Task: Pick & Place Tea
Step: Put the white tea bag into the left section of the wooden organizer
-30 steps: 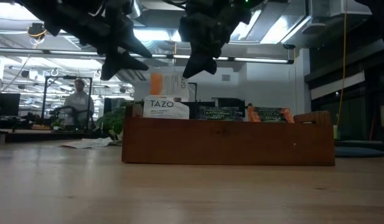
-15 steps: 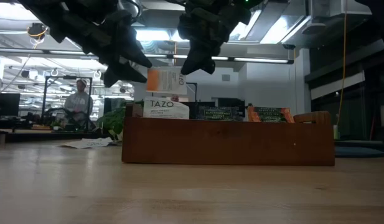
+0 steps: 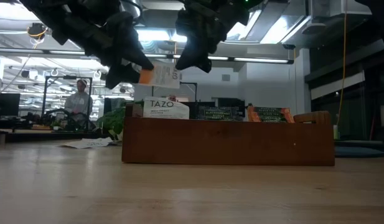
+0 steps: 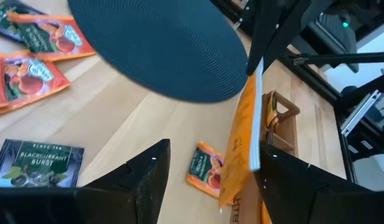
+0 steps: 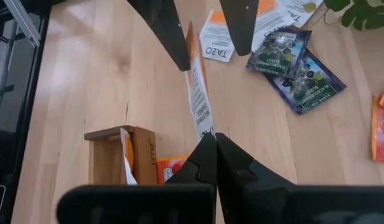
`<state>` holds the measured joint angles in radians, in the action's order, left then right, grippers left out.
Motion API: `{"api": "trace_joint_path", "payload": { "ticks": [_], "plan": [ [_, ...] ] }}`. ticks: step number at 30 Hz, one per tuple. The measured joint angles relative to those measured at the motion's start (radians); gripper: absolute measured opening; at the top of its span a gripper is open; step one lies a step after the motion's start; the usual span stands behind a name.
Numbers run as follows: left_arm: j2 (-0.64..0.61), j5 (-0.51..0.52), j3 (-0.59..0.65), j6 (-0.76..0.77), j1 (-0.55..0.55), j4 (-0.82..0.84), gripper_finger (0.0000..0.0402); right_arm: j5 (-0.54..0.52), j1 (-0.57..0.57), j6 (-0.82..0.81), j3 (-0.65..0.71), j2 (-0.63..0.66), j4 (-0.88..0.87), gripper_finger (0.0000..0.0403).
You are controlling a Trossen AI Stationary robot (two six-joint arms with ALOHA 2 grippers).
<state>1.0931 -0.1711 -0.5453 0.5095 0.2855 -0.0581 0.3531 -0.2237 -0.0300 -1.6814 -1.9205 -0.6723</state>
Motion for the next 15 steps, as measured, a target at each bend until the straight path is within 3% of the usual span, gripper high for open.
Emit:
{"api": "trace_joint_path", "payload": {
  "ticks": [6, 15],
  "plan": [
    [0.000, -0.016, 0.000, 0.000, 0.000, -0.044, 0.0171, 0.000, 0.000, -0.019, 0.000, 0.000, 0.020, 0.0000],
    [0.000, -0.069, 0.000, 0.000, 0.000, -0.047, 0.0017, 0.000, 0.000, -0.023, 0.000, 0.000, 0.030, 0.0002]
  ]
}}
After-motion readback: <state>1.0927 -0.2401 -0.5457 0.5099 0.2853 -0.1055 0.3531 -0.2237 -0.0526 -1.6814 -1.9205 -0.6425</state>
